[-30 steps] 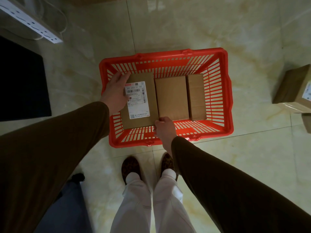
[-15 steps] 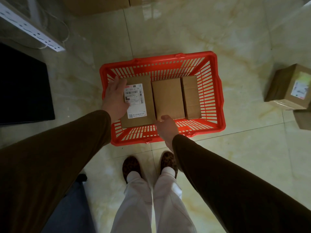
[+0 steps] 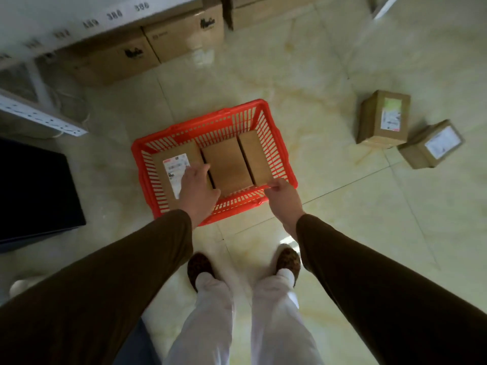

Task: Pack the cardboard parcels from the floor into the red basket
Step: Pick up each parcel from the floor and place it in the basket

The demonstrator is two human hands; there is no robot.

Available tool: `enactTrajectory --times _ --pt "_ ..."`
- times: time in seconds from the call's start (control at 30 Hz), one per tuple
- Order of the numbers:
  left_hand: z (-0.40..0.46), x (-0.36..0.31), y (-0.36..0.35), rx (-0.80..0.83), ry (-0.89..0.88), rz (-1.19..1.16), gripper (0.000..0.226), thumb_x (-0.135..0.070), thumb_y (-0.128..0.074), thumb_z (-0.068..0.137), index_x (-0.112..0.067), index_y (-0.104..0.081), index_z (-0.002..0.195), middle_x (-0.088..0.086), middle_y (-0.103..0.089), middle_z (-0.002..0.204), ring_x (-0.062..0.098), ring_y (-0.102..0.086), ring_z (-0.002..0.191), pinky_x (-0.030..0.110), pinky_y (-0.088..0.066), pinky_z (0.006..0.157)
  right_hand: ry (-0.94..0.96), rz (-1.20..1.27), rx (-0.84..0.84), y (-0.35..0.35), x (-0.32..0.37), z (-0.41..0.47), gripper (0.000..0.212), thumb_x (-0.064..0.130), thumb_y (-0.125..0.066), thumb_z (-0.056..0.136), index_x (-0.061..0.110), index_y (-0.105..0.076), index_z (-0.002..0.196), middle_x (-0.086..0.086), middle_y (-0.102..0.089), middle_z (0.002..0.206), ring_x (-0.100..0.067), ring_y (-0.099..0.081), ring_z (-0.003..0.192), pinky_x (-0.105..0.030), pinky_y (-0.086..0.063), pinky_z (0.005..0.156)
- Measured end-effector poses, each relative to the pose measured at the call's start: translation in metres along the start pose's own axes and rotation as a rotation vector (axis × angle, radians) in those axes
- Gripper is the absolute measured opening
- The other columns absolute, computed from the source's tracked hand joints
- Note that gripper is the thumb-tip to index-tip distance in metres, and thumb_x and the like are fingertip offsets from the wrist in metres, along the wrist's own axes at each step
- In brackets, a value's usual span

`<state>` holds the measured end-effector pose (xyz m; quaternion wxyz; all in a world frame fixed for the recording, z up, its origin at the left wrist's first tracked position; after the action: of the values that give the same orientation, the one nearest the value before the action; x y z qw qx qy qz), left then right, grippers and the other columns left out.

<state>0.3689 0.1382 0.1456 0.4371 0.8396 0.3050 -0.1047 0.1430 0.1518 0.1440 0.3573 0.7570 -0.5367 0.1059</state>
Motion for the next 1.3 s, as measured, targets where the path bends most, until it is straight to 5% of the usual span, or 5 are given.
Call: enactTrajectory --times 0.27,0.57,0.8,1.3 --pt "-0.020 -0.142 -0.062 0.015 -0.117 0.049 0.065 -0.021 -0.061 0.097 -0.015 -0.034 0.156 0.009 -0.023 0.166 0.025 -0.010 0.156 0.038 -0.010 0.126 -0.028 0.106 -0.117 0.132 -0.064 0.014 0.029 0.017 -0.052 0.103 0.014 -0.061 0.131 0.004 -0.063 0.103 -0.018 -0.063 0.093 -0.029 -0.046 0.082" --pt "-0.022 -0.276 -0.162 0.098 -0.151 -0.012 0.064 -0.021 -0.062 0.097 -0.012 -0.035 0.154 0.010 -0.033 0.161 0.026 -0.027 0.150 0.038 -0.019 0.123 -0.093 0.213 -0.211 0.273 -0.121 0.054 0.027 0.020 -0.048 0.105 0.018 -0.061 0.128 0.006 -0.067 0.100 -0.022 -0.070 0.100 -0.030 -0.051 0.074" --pt "-0.004 -0.330 -0.194 0.184 -0.122 -0.044 0.062 -0.022 -0.057 0.097 -0.017 -0.035 0.154 0.005 -0.034 0.159 0.024 -0.030 0.147 0.038 -0.028 0.118 -0.083 0.242 -0.210 0.327 -0.117 0.090 0.026 0.023 -0.047 0.104 0.020 -0.061 0.126 0.009 -0.065 0.098 -0.022 -0.069 0.100 -0.029 -0.049 0.071" --pt "0.045 -0.450 -0.277 0.204 -0.030 0.028 0.052 -0.026 -0.058 0.098 -0.018 -0.043 0.148 0.007 -0.043 0.151 0.025 -0.043 0.138 0.041 -0.037 0.115 -0.165 0.288 -0.174 0.469 -0.163 0.179 0.024 0.031 -0.048 0.102 0.023 -0.064 0.118 0.004 -0.069 0.106 -0.024 -0.069 0.104 -0.051 -0.059 0.096"
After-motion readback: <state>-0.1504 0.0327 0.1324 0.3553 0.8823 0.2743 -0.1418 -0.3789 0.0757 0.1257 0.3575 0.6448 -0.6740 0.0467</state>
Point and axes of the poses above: each hand's wrist, its own z-axis towards the middle knuckle, its own y-axis out of the back of the hand, x = y × z, the point moved 5 cm from there along z, towards the middle knuckle
